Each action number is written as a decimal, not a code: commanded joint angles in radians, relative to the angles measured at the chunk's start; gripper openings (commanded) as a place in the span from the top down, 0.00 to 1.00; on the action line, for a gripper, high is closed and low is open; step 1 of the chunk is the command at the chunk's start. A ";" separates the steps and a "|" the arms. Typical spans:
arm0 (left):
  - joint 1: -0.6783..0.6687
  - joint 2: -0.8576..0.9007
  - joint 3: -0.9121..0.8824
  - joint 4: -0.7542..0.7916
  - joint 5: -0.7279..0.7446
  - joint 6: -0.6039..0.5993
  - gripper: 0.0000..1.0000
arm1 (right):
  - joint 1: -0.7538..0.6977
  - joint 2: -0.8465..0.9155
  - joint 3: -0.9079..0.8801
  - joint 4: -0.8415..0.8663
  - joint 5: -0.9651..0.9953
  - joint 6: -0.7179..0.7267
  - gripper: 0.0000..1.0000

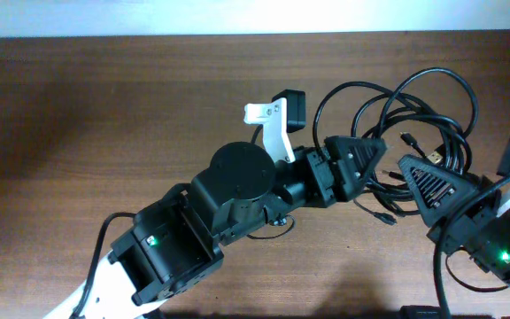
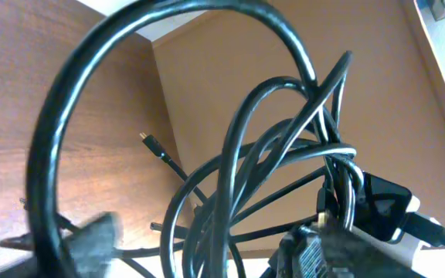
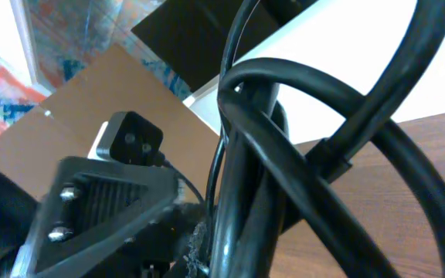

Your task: Untangle cables

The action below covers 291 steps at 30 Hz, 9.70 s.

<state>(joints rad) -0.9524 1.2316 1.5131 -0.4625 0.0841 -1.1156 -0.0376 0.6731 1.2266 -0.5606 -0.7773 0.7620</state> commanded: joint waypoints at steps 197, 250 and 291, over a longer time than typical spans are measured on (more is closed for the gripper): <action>0.037 0.003 0.007 -0.432 -0.082 0.539 1.00 | -0.002 0.021 0.009 -0.438 -0.003 -0.710 0.26; 0.122 0.047 0.007 -0.432 -0.213 -0.074 1.00 | -0.002 0.112 0.009 -0.385 0.083 -0.531 0.96; 0.183 -0.119 0.007 0.013 0.347 0.776 1.00 | -0.002 0.061 0.009 -0.394 0.180 -0.527 0.33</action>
<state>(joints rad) -0.7719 1.1217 1.5089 -0.4808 0.3714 -0.3557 -0.0360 0.7155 1.2274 -0.9466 -0.5812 0.2760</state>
